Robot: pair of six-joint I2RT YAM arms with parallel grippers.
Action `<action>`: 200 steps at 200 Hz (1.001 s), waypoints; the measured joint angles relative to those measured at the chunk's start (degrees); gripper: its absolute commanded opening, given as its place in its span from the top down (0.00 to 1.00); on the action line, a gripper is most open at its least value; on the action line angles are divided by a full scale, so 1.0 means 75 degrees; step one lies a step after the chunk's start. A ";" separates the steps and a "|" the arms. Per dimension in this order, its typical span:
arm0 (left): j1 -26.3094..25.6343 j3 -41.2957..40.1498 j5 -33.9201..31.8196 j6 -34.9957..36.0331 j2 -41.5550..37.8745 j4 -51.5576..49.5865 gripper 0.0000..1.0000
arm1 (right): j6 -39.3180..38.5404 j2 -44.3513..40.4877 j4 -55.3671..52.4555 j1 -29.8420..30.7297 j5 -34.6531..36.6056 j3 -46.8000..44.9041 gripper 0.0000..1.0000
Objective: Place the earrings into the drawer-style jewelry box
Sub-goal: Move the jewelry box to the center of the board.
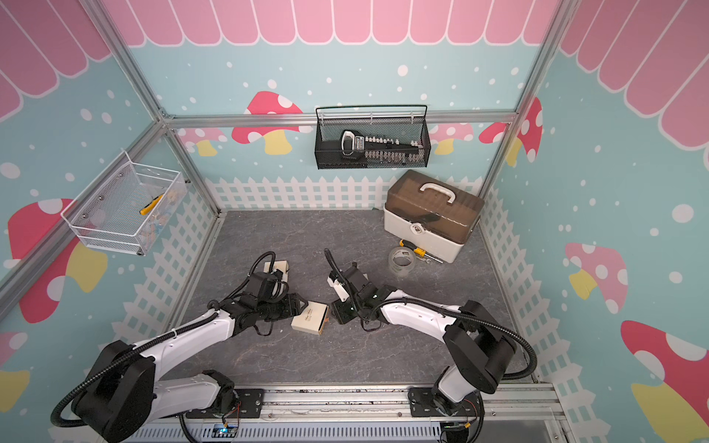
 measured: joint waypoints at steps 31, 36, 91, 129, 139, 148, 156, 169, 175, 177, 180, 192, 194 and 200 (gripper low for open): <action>-0.0003 -0.0082 0.0128 0.0061 0.0181 0.0061 0.38 | 0.0790 0.0000 -0.0207 0.0105 0.0219 0.0038 0.55; -0.0009 -0.0102 0.0152 0.0058 0.0207 0.0082 0.39 | 0.0883 0.0009 -0.0254 0.0093 0.0213 0.0058 0.55; -0.0050 -0.0297 0.0259 0.0082 0.0280 0.0201 0.42 | 0.1335 0.0746 -0.0493 0.0087 -0.0256 0.0501 0.56; -0.0050 -0.0297 0.0262 0.0085 0.0414 0.0262 0.45 | 0.0845 0.1320 -0.0775 0.0087 -0.0702 0.0898 0.60; -0.0050 -0.0297 0.0262 0.0085 0.0425 0.0262 0.45 | 0.0717 0.1428 -0.0851 0.0087 -0.0740 0.1003 0.61; -0.0050 -0.0297 0.0262 0.0085 0.0425 0.0271 0.45 | 0.0595 0.1507 -0.0915 0.0087 -0.0769 0.1096 0.63; -0.0050 -0.0297 0.0262 0.0085 0.0425 0.0283 0.46 | 0.0495 0.1585 -0.0979 0.0087 -0.0784 0.1183 0.65; -0.0050 -0.0297 0.0262 0.0085 0.0425 0.0289 0.46 | 0.0364 0.1684 -0.1064 0.0087 -0.0787 0.1291 0.67; -0.0050 -0.0297 0.0259 0.0085 0.0425 0.0289 0.46 | 0.0318 0.1722 -0.1093 0.0087 -0.0787 0.1326 0.68; -0.0050 -0.0297 0.0259 0.0087 0.0425 0.0289 0.46 | 0.0306 0.1731 -0.1099 0.0087 -0.0787 0.1332 0.68; -0.0050 -0.0297 0.0259 0.0085 0.0425 0.0289 0.47 | 0.0294 0.1743 -0.1110 0.0087 -0.0787 0.1338 0.68; -0.0050 -0.0297 0.0259 0.0085 0.0425 0.0289 0.47 | 0.0216 0.1786 -0.1157 0.0087 -0.0793 0.1352 0.69; -0.0050 -0.0297 0.0259 0.0085 0.0425 0.0289 0.47 | 0.0198 0.1795 -0.1157 0.0087 -0.0799 0.1355 0.69; -0.0050 -0.0297 0.0259 0.0085 0.0425 0.0289 0.47 | 0.0178 0.1827 -0.1177 0.0087 -0.0819 0.1364 0.69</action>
